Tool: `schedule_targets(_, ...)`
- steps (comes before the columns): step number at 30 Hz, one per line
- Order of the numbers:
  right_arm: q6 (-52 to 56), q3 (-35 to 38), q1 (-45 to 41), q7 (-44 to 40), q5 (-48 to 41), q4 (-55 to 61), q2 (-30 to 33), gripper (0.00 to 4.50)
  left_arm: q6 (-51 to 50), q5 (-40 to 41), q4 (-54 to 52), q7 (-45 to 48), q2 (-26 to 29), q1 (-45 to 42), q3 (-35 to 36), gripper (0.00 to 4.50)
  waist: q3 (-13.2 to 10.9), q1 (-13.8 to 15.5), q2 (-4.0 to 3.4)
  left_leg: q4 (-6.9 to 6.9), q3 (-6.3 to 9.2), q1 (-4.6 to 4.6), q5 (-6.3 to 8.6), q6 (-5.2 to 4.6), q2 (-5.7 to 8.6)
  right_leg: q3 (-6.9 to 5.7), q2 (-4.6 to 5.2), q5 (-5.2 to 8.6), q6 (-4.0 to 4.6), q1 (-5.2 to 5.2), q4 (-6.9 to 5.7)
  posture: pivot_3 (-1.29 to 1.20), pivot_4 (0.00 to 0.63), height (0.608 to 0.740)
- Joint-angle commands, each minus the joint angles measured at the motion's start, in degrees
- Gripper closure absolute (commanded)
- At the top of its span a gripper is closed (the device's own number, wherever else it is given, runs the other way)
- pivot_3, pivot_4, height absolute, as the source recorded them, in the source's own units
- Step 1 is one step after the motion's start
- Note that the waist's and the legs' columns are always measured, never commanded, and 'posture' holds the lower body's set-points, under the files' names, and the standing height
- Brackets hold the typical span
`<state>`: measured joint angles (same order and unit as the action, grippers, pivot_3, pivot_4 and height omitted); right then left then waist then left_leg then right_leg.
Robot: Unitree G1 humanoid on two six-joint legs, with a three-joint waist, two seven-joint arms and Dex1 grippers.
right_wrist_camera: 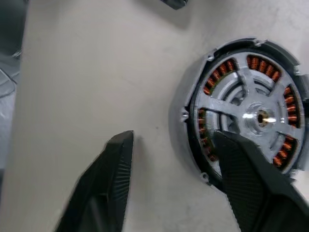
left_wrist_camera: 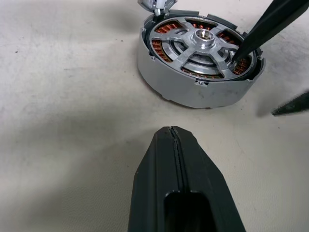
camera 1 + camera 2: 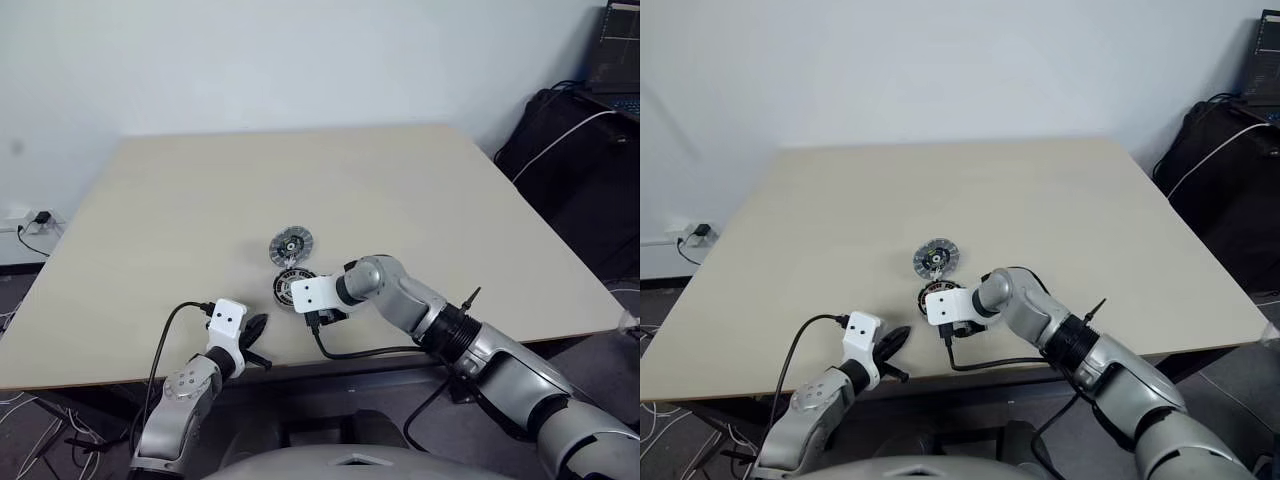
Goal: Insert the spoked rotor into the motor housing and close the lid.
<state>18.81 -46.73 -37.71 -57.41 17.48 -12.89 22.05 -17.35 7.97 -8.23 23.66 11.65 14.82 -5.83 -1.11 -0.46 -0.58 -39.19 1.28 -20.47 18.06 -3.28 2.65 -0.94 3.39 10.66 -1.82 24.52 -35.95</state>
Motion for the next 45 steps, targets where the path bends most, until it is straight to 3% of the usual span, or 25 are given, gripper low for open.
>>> schedule_targets(1,-0.85,0.96,-1.00,0.31,2.24,-1.91,-0.17,2.90,1.34,0.89,-2.86,-0.44,-0.33,-0.35,0.60,4.50,0.02,0.00,-0.01,0.00,0.00,0.01,0.00,0.01,0.00,0.00,0.00,-0.01,0.02,0.00,0.00,0.00,0.000,0.740)
schedule_targets(6,-1.01,2.73,-0.20,0.75,2.80,-1.70,-0.64,4.39,1.26,0.89,-2.98,-0.58,-0.65,-0.45,0.37,4.50,0.04,0.02,0.02,0.00,0.01,0.17,-0.02,0.03,-0.01,-0.03,-0.01,-0.02,0.05,-0.07,-0.01,0.00,0.000,0.740)
schedule_targets(12,2.02,4.69,1.73,0.46,3.07,1.36,0.47,4.40,1.17,0.88,-2.56,-0.48,-0.94,-1.12,0.05,4.50,0.04,0.14,0.02,-0.01,0.00,0.19,-0.07,0.05,0.01,-0.04,0.00,-0.05,0.08,-0.08,-0.02,0.00,0.000,0.740)
schedule_targets(22,30.72,12.81,14.21,-3.67,-6.37,25.61,3.50,4.40,2.22,0.76,-0.11,0.46,-1.47,-1.67,-0.81,4.50,0.07,2.22,0.04,0.00,0.10,-0.13,0.02,-0.06,0.04,-0.10,0.09,-0.03,0.08,0.02,0.08,0.00,0.000,0.740)
schedule_targets(27,47.38,16.48,15.90,3.21,-9.49,29.99,-1.47,4.40,2.76,0.71,1.00,1.01,-1.64,-2.13,-1.02,4.50,0.06,2.30,0.05,-0.01,0.15,-0.12,0.01,-0.05,0.02,-0.17,0.10,0.01,0.15,0.06,0.08,0.00,0.000,0.740)
schedule_targets(33,61.34,31.28,14.19,22.01,-9.65,21.61,-20.73,4.41,3.19,0.73,1.74,1.46,-1.47,-2.52,-1.19,4.50,0.09,2.09,0.05,-0.04,0.18,-0.08,0.00,0.17,0.03,-0.22,0.08,-0.04,0.09,0.08,-0.01,0.00,0.000,0.740)
schedule_targets(40,62.10,41.18,11.20,35.40,-11.15,14.97,-31.41,4.41,3.15,0.92,0.98,1.46,-1.13,-1.57,-0.67,4.50,0.11,1.87,-0.04,-0.04,0.20,0.00,-0.07,0.28,0.15,-0.40,0.10,-0.09,0.11,-0.01,-0.01,0.00,0.000,0.740)
schedule_targets(45,59.27,42.68,9.74,38.71,-15.07,10.43,-32.22,4.41,3.02,0.97,0.30,0.86,-1.47,-0.74,-0.46,4.50,0.17,1.85,-0.18,-0.04,0.22,0.10,-0.31,0.17,0.33,-0.44,0.14,-0.03,-0.24,-0.19,-0.01,0.00,0.000,0.740)
